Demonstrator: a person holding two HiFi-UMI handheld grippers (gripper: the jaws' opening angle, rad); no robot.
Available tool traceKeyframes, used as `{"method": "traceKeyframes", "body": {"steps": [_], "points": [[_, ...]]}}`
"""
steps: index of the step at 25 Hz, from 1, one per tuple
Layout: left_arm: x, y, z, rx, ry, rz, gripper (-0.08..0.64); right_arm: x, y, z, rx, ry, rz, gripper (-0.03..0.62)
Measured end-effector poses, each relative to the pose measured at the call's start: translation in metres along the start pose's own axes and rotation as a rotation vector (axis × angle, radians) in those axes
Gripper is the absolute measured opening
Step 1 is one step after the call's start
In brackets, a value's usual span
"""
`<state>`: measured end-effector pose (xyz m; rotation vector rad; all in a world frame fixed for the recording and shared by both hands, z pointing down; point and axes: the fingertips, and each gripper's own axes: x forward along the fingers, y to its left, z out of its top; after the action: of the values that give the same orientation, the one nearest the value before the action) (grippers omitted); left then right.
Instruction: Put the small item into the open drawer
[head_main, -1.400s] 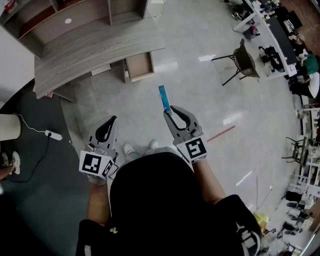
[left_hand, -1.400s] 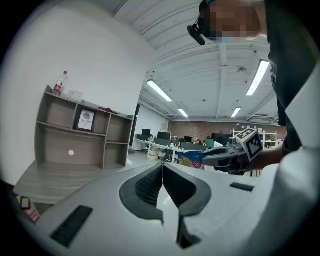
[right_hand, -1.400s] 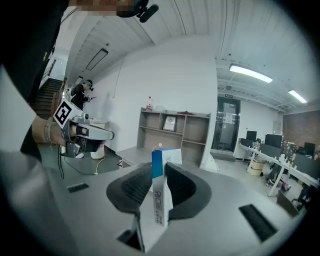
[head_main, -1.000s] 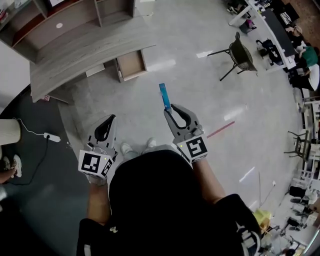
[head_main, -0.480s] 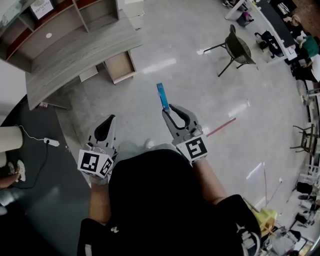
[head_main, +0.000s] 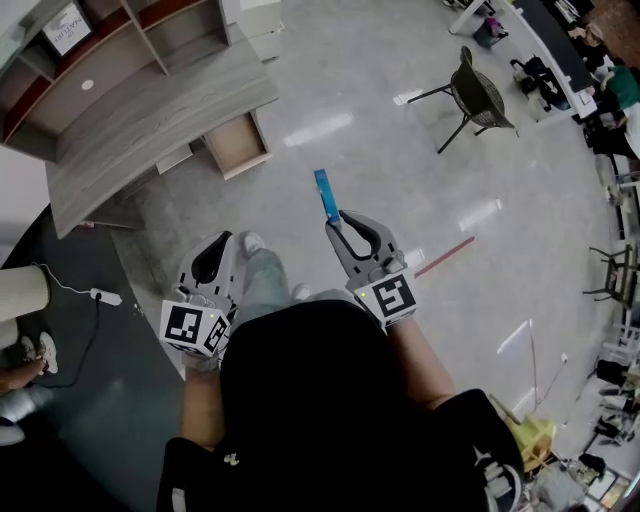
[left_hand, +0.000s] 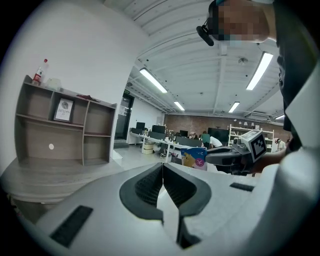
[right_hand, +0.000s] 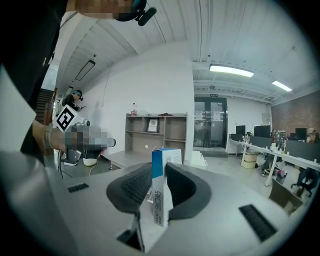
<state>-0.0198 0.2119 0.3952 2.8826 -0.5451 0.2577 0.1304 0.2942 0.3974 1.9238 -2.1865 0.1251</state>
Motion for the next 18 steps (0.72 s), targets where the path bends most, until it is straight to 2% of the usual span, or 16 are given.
{"method": "traceKeyframes", "body": {"steps": [13, 18], "points": [[0.065, 0.129, 0.037, -0.02, -0.017, -0.022, 0.005, 0.142, -0.037, 0.03, -0.018, 0.036, -0.008, 0.101], [0.072, 0.177, 0.044, -0.028, -0.02, 0.003, 0.005, 0.196, -0.035, 0.044, -0.042, 0.041, 0.016, 0.101]]}}
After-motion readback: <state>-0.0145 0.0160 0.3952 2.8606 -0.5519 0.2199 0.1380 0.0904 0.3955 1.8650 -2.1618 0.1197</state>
